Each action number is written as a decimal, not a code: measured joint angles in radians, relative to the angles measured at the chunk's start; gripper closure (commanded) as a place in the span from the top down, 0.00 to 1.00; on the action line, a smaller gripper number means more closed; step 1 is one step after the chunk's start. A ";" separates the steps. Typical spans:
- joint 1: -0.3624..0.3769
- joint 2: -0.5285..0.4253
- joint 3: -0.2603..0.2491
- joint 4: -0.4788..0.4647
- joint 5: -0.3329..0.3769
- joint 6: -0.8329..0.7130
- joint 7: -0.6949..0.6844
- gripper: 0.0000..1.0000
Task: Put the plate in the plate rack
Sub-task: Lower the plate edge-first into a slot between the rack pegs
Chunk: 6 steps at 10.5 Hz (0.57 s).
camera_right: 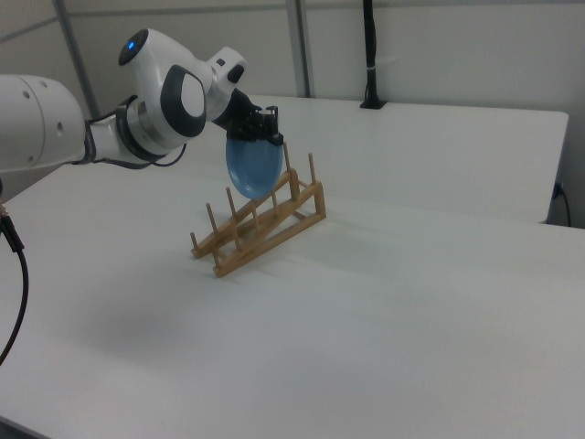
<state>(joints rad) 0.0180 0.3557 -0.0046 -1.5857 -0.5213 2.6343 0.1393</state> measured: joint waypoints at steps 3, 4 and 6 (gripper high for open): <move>-0.002 0.013 0.000 -0.019 -0.065 0.035 0.037 0.77; -0.002 0.013 0.000 -0.020 -0.066 0.035 0.040 0.93; -0.002 0.013 0.000 -0.020 -0.066 0.035 0.058 1.00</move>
<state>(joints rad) 0.0159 0.3691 -0.0047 -1.6053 -0.5871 2.6694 0.1977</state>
